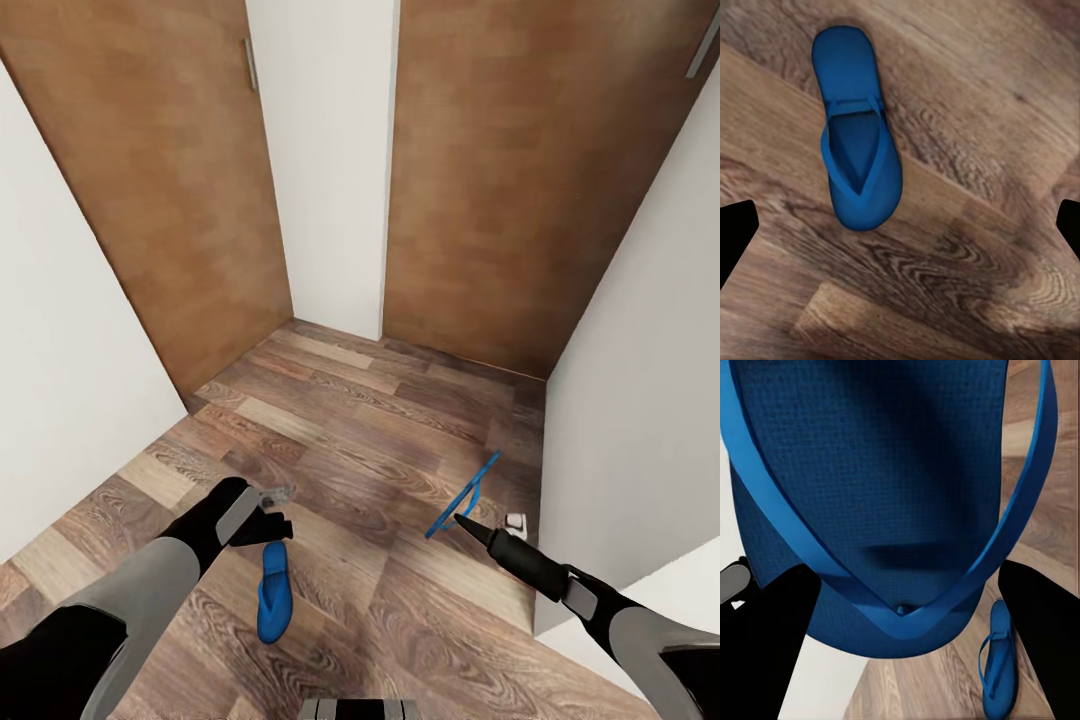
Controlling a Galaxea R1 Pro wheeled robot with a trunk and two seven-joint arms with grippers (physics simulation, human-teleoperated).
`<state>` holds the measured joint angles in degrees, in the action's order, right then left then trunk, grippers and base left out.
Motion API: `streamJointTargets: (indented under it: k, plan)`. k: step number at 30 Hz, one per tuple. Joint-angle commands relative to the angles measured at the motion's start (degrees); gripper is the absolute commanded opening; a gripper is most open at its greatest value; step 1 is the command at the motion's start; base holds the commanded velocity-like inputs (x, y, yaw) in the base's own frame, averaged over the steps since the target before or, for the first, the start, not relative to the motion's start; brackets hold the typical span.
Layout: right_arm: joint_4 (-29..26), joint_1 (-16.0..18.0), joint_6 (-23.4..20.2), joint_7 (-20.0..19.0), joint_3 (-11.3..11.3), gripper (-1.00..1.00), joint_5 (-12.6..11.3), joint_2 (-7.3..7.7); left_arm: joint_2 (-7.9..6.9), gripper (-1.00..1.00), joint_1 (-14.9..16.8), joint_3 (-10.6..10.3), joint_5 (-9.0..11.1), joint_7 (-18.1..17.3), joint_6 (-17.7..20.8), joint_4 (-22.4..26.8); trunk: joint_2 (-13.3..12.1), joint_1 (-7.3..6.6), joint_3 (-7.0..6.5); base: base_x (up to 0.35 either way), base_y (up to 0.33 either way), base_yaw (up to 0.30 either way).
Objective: In the bedroom, move the book from the bed onto either nightstand, and place the two sandals side by side next to the bed.
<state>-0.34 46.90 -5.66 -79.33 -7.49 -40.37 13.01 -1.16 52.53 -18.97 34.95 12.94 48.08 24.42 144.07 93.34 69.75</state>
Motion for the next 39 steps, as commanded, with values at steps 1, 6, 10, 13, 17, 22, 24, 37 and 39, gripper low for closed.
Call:
streamJointTargets:
  k: [1,6,10,13,17,22,24,37,39]
  plan:
    - [0.0,0.0,-0.6,-0.2,-0.4,-1.0,-0.6,0.01,-0.07,1.0,0.0,-0.4,0.6,0.4,0.1,0.1,0.0,0.01,0.27,0.0,0.0,0.0]
    - [0.0,0.0,-0.6,-0.2,-0.4,-1.0,-0.6,0.0,-0.01,1.0,0.0,-0.1,0.6,0.3,-1.0,0.2,0.1,0.14,1.38,0.0,0.0,0.0]
    - [0.0,0.0,-0.6,-0.2,-0.4,-1.0,-0.6,0.0,-0.06,1.0,0.0,0.0,0.6,0.3,-1.6,0.2,0.2,0.24,2.27,0.0,0.0,0.0]
    - [0.0,0.0,-0.6,-0.2,-0.4,-1.0,-0.6,0.0,-0.07,1.0,0.0,0.1,0.6,0.3,-1.7,0.2,0.2,0.32,2.93,0.0,0.0,0.0]
    - [0.0,0.0,-0.6,-0.2,-0.4,-1.0,-0.6,0.0,-0.09,1.0,0.0,0.1,0.6,0.2,-1.7,0.2,0.3,0.42,3.82,0.0,0.0,0.0]
    - [0.0,0.0,-0.6,-0.2,-0.4,-1.0,-0.6,0.0,-0.08,1.0,0.0,0.1,0.7,0.2,-1.8,0.2,0.3,0.55,4.93,0.0,0.0,0.0]
    - [0.0,0.0,-0.6,-0.2,-0.4,-1.0,-0.6,0.0,-0.08,1.0,0.0,0.1,0.7,0.2,-1.8,0.2,0.3,0.6,5.37,0.0,0.0,0.0]
    - [0.0,0.0,-0.6,-0.2,-0.4,-1.0,-0.5,0.0,-0.07,1.0,0.0,0.1,0.6,0.2,-1.8,0.8,0.4,0.76,6.7,0.0,0.0,0.0]
    - [0.0,0.0,-0.6,-0.2,-0.4,-1.0,-0.5,0.0,-0.1,1.0,0.0,0.1,0.6,0.2,-1.8,1.2,0.4,0.76,6.7,0.0,0.0,0.0]
